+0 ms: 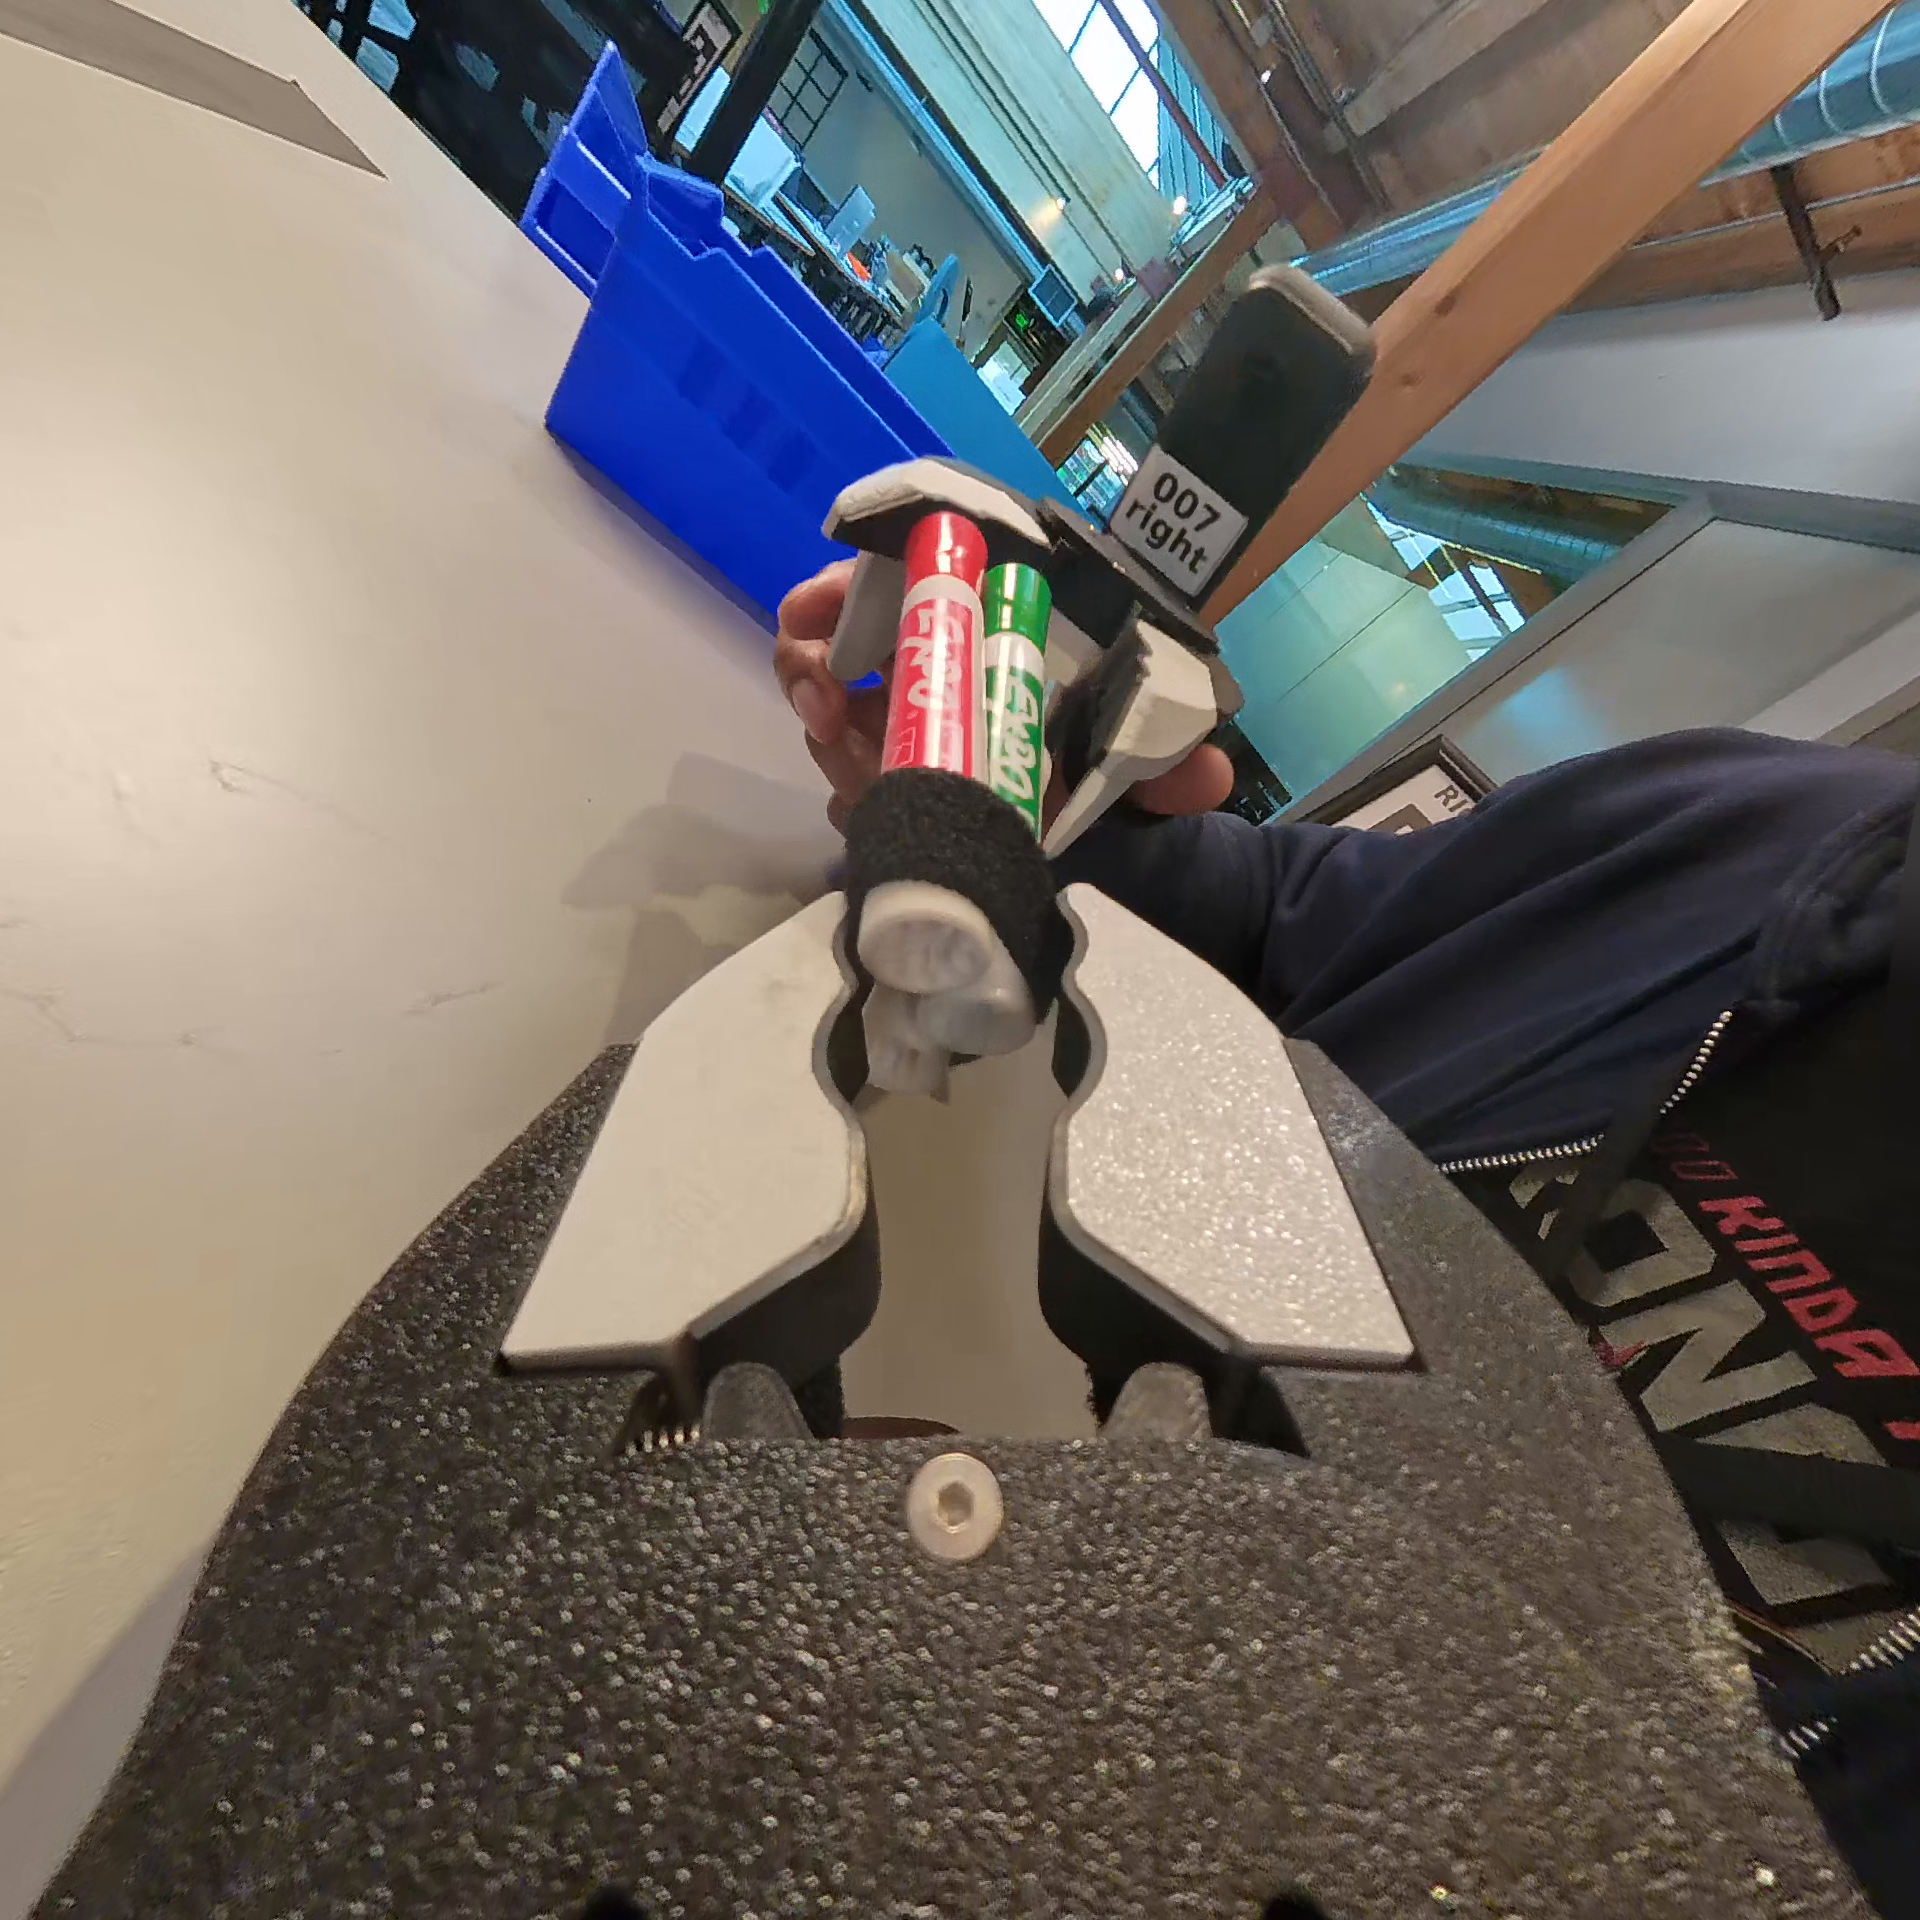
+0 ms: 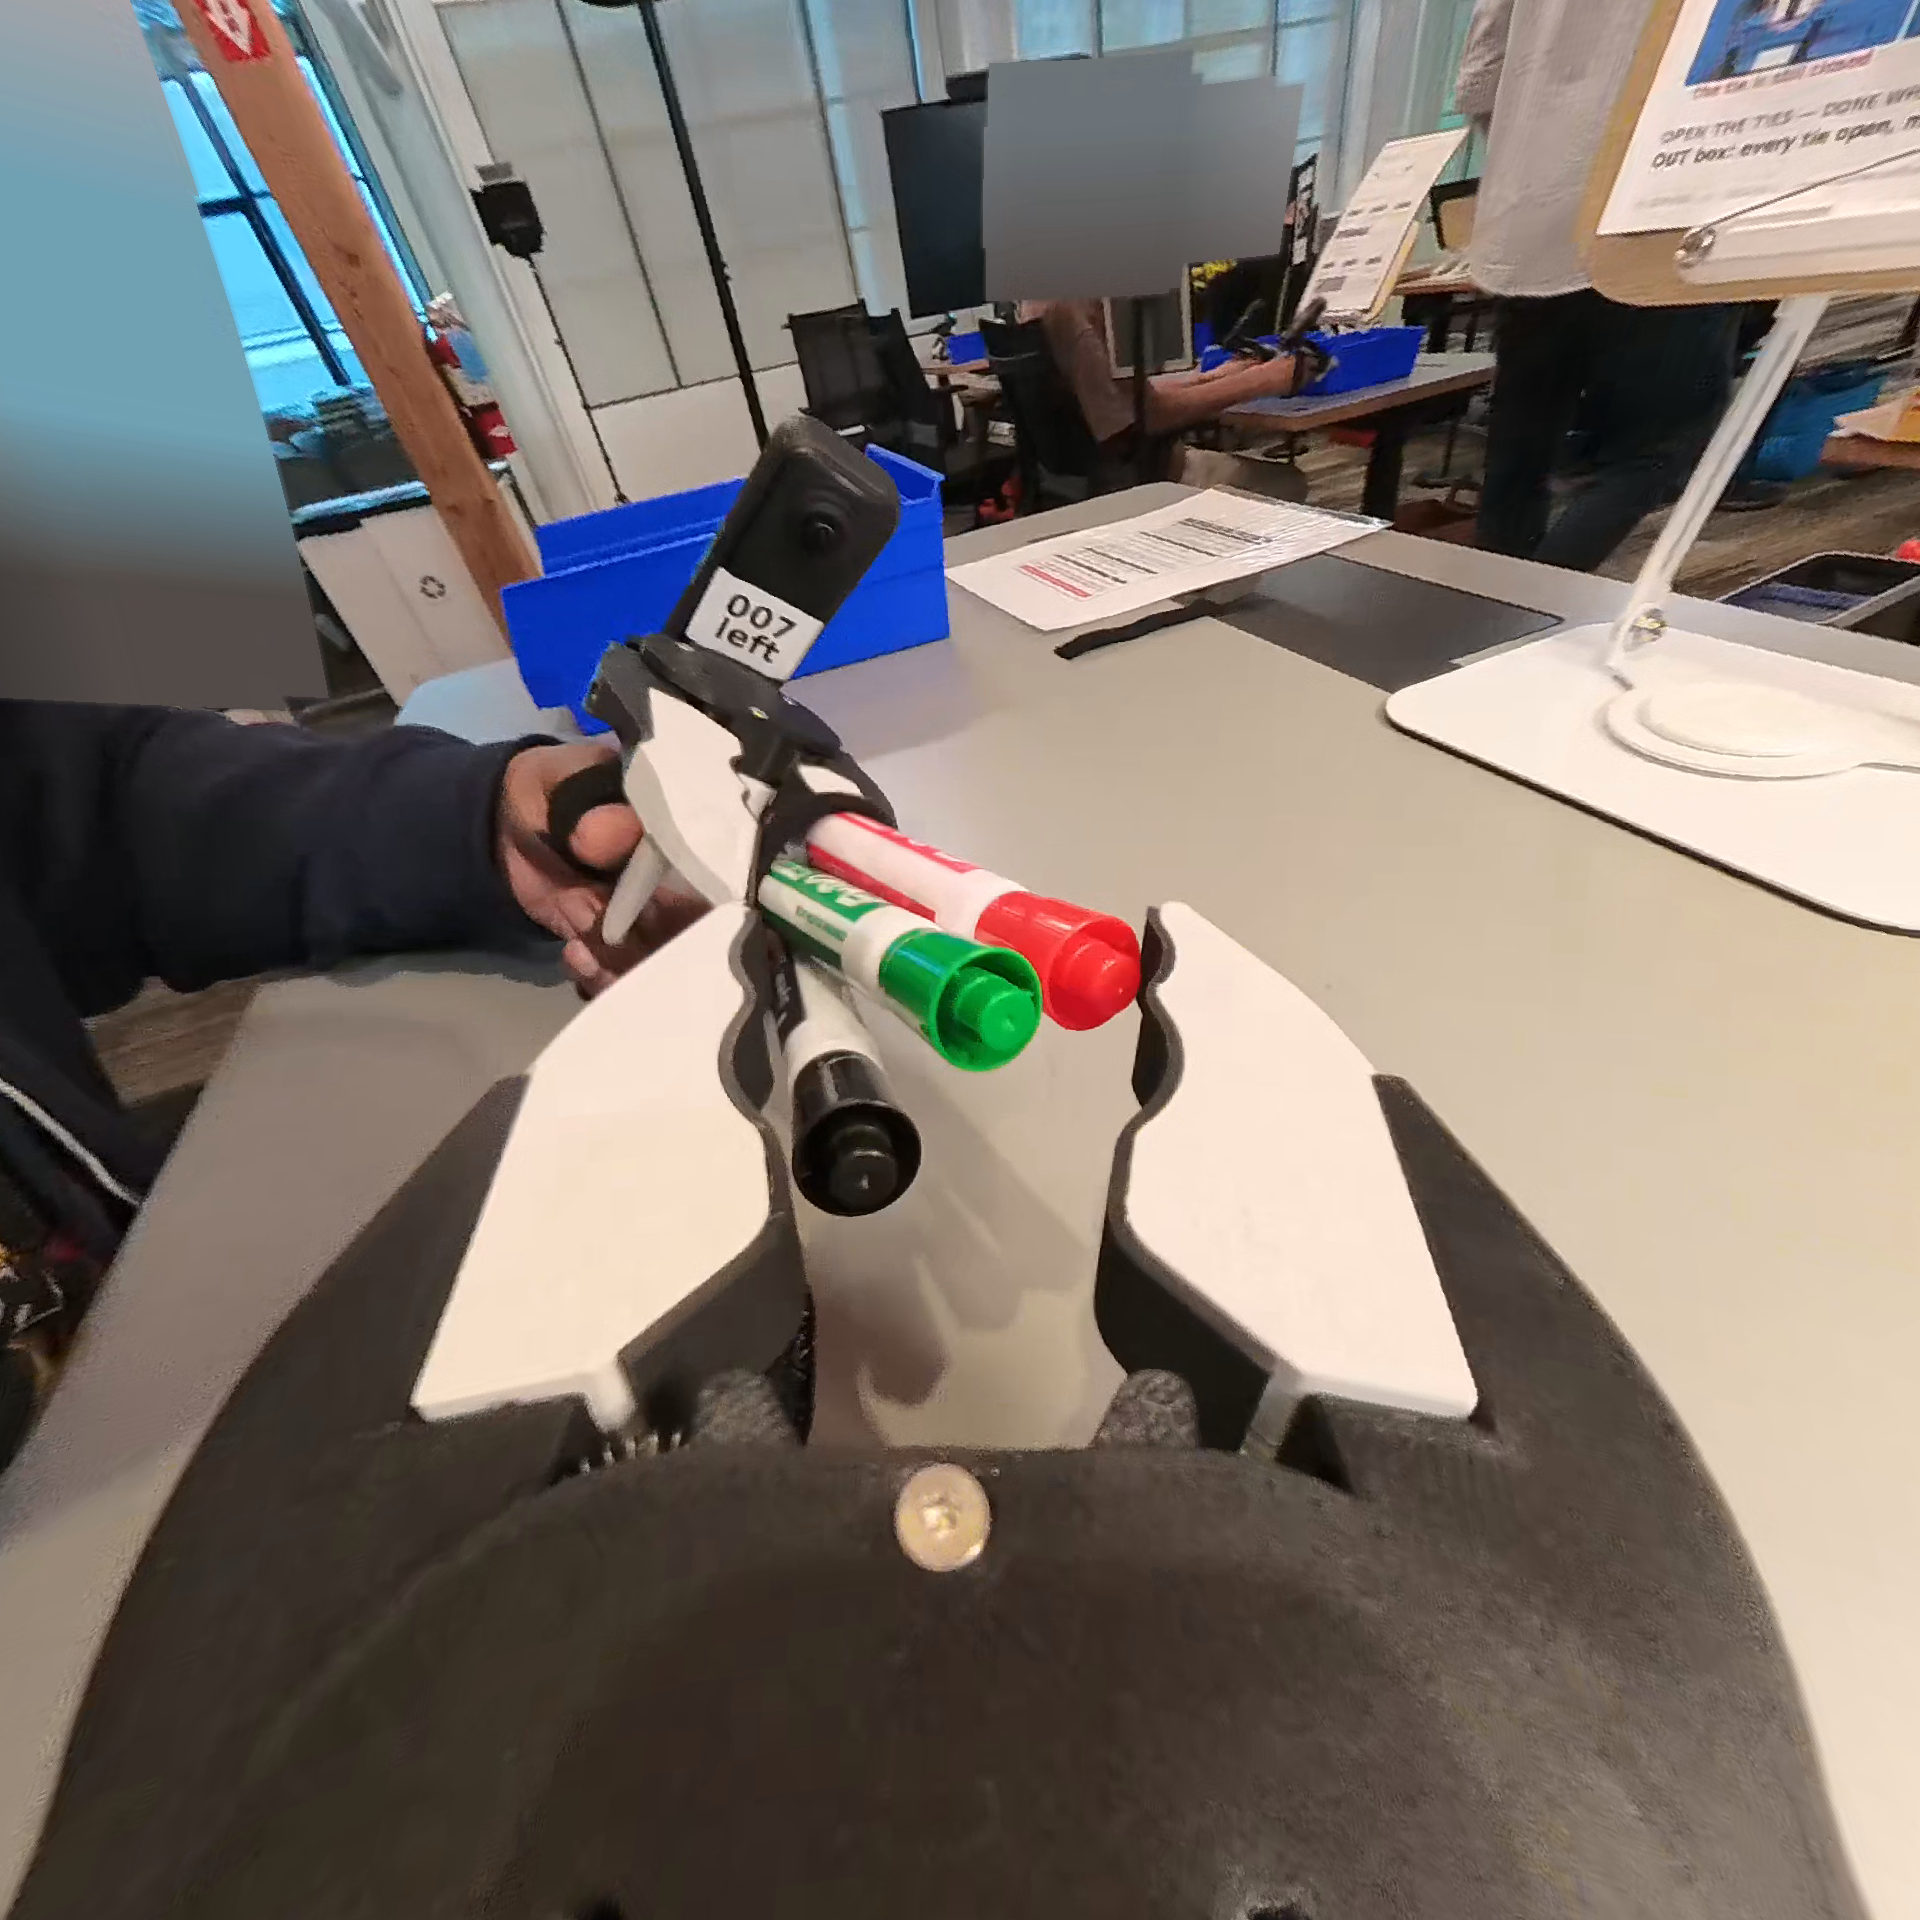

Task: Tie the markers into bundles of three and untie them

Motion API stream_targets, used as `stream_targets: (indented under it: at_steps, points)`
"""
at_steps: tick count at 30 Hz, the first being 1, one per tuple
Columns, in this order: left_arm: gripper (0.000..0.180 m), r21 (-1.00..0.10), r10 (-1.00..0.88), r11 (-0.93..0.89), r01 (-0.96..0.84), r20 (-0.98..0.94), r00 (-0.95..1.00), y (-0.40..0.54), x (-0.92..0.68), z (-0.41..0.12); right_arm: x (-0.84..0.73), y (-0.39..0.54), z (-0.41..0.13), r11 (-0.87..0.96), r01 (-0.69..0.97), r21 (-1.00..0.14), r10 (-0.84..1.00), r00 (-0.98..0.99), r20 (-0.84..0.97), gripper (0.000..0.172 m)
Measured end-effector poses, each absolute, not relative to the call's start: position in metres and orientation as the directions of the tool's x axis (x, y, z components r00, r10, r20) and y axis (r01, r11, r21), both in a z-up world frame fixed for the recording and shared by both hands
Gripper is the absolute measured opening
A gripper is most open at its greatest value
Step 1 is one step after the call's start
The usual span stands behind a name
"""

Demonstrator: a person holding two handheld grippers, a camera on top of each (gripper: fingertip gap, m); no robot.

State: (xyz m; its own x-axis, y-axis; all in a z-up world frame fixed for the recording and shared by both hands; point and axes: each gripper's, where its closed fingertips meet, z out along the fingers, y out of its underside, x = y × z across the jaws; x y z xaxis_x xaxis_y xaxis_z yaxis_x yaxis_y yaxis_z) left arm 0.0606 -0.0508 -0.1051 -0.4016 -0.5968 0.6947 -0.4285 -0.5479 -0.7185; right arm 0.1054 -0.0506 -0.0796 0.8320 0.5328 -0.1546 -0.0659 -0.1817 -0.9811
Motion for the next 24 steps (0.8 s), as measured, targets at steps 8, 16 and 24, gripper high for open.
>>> stream_targets:
  at_steps: [8,16,24]
  points:
    - [0.031,-0.698,-0.578,-0.631,-0.339,0.714,-0.395,-0.04,0.058,-0.095,0.103,-0.047,-0.075,-0.176,-0.136,-0.975,0.497,0.843,-0.208,0.069]
    - [0.03,-0.629,-0.531,-0.745,-0.221,0.761,-0.373,-0.021,0.055,-0.086,0.109,-0.047,-0.069,-0.174,-0.26,-0.95,0.426,0.85,-0.31,0.072]
    - [0.029,-0.541,-0.472,-0.836,-0.093,0.794,-0.382,-0.02,0.059,-0.077,0.068,-0.029,-0.079,-0.259,-0.461,-0.849,0.439,0.726,-0.528,0.068]
